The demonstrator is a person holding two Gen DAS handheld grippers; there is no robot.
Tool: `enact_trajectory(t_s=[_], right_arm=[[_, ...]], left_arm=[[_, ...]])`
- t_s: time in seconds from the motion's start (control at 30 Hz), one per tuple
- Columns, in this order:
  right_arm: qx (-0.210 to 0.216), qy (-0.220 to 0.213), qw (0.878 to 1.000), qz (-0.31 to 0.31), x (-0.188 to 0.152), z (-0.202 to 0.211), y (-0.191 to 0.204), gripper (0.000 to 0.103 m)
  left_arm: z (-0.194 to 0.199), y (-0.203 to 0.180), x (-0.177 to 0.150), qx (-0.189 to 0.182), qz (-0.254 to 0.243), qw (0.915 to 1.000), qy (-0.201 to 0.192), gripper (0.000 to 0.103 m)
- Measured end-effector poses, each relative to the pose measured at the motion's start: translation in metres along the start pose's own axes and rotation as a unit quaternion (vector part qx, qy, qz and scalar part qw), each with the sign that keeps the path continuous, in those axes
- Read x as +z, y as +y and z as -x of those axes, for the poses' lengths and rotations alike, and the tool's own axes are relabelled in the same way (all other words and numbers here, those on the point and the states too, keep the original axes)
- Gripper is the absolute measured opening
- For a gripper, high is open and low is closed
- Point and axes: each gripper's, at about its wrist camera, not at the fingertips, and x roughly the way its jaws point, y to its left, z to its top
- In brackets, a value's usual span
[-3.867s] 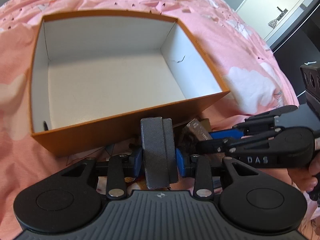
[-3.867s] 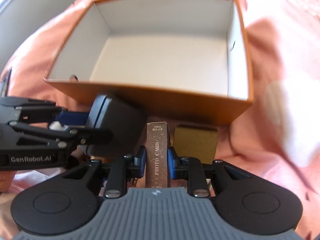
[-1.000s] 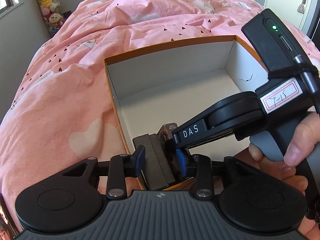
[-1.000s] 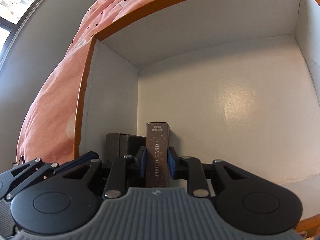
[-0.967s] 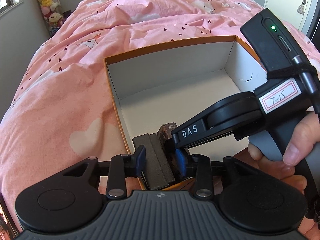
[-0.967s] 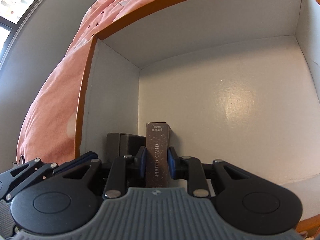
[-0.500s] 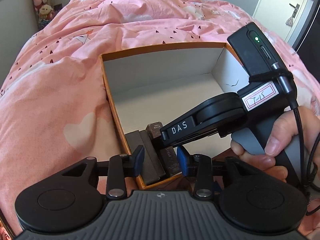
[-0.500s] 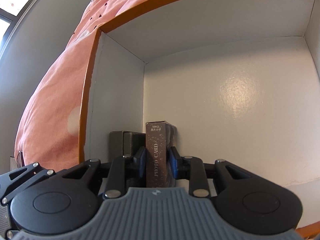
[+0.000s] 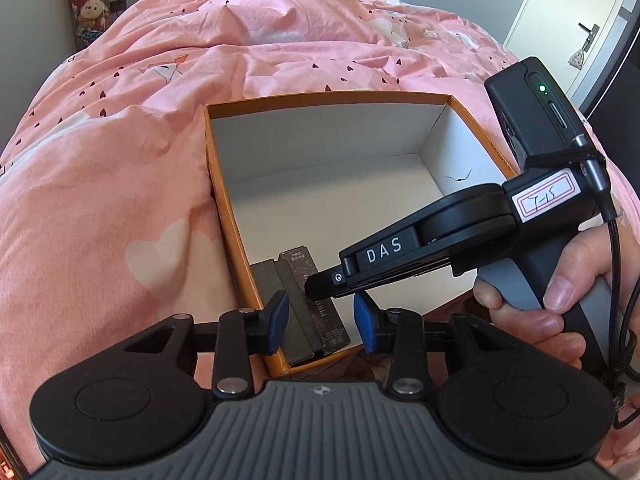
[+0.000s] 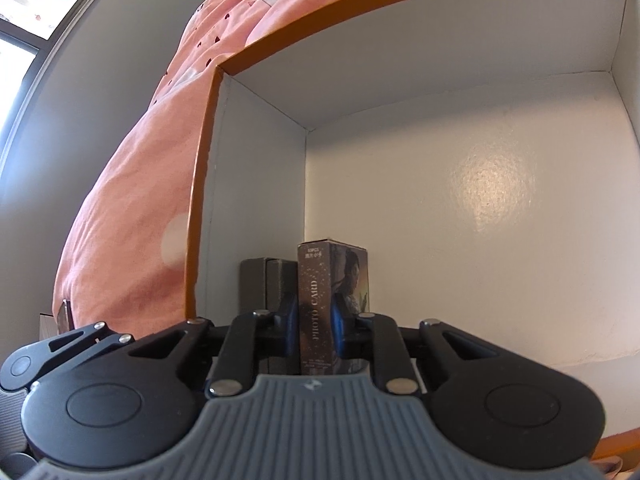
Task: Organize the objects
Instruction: 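Lower both items against the box wall and open both grippers, then withdraw both grippers from the orange box toward the remaining items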
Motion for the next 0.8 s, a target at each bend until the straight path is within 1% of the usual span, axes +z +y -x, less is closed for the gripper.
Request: enact_trajectory(t_s=[0.1, 0.27, 0.33, 0.4, 0.6, 0.73, 0.8], right_arm=[[-0.005, 0.002, 1.0, -0.001, -0.001, -0.003, -0.002, 0.012], [-0.012, -0.002, 1.0, 0.011, -0.004, -0.001, -0.001, 0.012], [-0.019, -0.009, 0.999, 0.023, -0.005, 0.003, 0.002, 0.012], [-0.03, -0.021, 0.999, 0.039, -0.007, 0.009, 0.005, 0.015], [-0.068, -0.067, 0.991, 0.094, -0.017, 0.037, 0.013, 0.017], [-0.089, -0.118, 0.979, 0.139, -0.029, 0.07, 0.021, 0.017], [-0.089, -0.144, 0.973, 0.155, -0.037, 0.086, 0.024, 0.021]], left_arm=[[0.0, 0.001, -0.001, -0.001, 0.005, 1.0, -0.001, 0.045], [0.0, -0.001, -0.002, 0.001, 0.007, 1.0, -0.004, 0.045], [0.002, -0.003, -0.003, 0.003, 0.008, 0.9999, -0.01, 0.047], [0.003, -0.004, -0.003, 0.003, 0.008, 0.9998, -0.016, 0.047], [0.013, -0.01, -0.003, 0.009, 0.013, 0.9993, -0.034, 0.047], [0.024, -0.015, -0.003, 0.015, 0.014, 0.9981, -0.057, 0.047], [0.029, -0.019, -0.002, 0.022, 0.015, 0.9971, -0.071, 0.047]])
